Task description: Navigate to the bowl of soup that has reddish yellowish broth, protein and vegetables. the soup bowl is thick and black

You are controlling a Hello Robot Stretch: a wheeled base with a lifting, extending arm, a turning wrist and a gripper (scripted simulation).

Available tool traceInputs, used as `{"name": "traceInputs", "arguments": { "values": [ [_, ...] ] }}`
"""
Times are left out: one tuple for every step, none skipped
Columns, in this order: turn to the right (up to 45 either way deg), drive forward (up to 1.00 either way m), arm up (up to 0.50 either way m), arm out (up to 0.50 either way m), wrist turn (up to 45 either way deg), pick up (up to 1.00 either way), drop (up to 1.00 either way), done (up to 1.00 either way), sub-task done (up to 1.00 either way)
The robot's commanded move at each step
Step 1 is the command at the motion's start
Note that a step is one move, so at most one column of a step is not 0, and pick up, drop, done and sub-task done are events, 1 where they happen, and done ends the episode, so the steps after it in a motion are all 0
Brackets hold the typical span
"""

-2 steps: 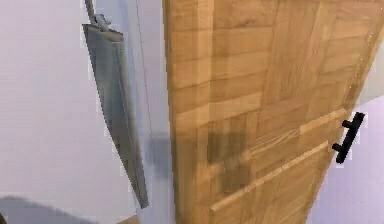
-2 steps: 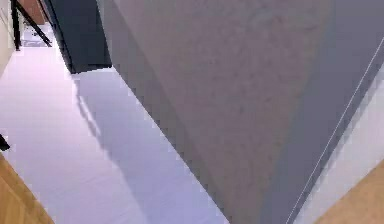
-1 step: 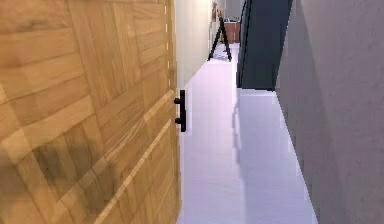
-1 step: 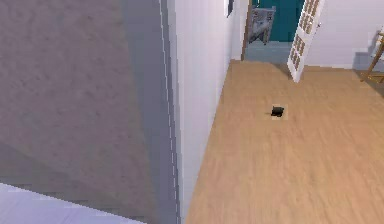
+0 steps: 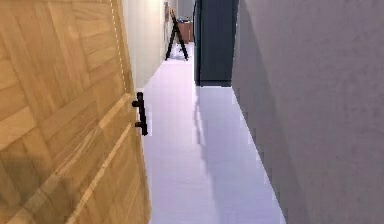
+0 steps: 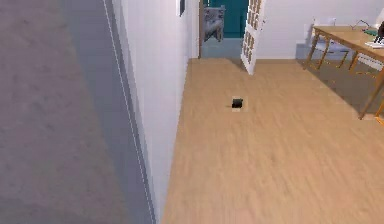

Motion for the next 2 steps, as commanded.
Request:
{"name": "traceInputs", "arguments": {
  "values": [
    [0.0,1.0,0.0,0.0,0.0,0.0,0.0,0.0,0.0],
    [6.0,0.0,0.0,0.0,0.0,0.0,0.0,0.0,0.0]
  ]
}}
